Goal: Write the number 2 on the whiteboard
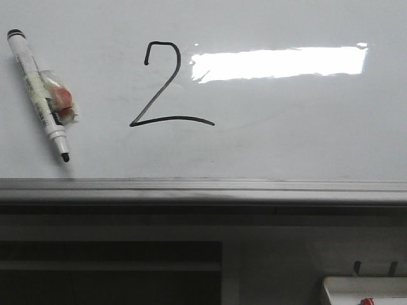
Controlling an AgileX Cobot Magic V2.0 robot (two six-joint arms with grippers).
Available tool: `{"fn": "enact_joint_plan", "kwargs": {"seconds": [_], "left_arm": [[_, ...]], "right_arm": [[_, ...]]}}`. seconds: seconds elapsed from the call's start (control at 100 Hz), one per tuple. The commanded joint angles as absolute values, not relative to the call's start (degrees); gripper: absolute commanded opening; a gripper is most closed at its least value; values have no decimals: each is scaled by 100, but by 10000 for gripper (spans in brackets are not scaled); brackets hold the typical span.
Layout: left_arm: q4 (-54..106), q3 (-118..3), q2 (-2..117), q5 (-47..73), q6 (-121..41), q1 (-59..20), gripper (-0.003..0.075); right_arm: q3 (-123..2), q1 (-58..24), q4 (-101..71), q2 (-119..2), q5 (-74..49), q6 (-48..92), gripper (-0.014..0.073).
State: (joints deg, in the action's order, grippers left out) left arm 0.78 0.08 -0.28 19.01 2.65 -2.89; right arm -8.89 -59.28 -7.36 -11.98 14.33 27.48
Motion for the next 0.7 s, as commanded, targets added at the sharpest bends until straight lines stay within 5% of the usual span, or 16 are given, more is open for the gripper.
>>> {"fn": "enact_joint_plan", "kwargs": {"seconds": [0.0,0.28,0.69], "left_arm": [[92,64,-182,1605,332,-252,-20],[92,64,-182,1605,332,-252,-20],[92,64,-182,1605,332,-252,-20]], "right_arm": [[-1053,-5927,-617,-1249,1482,2790,-71],[-1053,-5164,419,-1249,1161,1209,-71],[-1051,-1236,206,-1249,1162,1181,-71]]}}
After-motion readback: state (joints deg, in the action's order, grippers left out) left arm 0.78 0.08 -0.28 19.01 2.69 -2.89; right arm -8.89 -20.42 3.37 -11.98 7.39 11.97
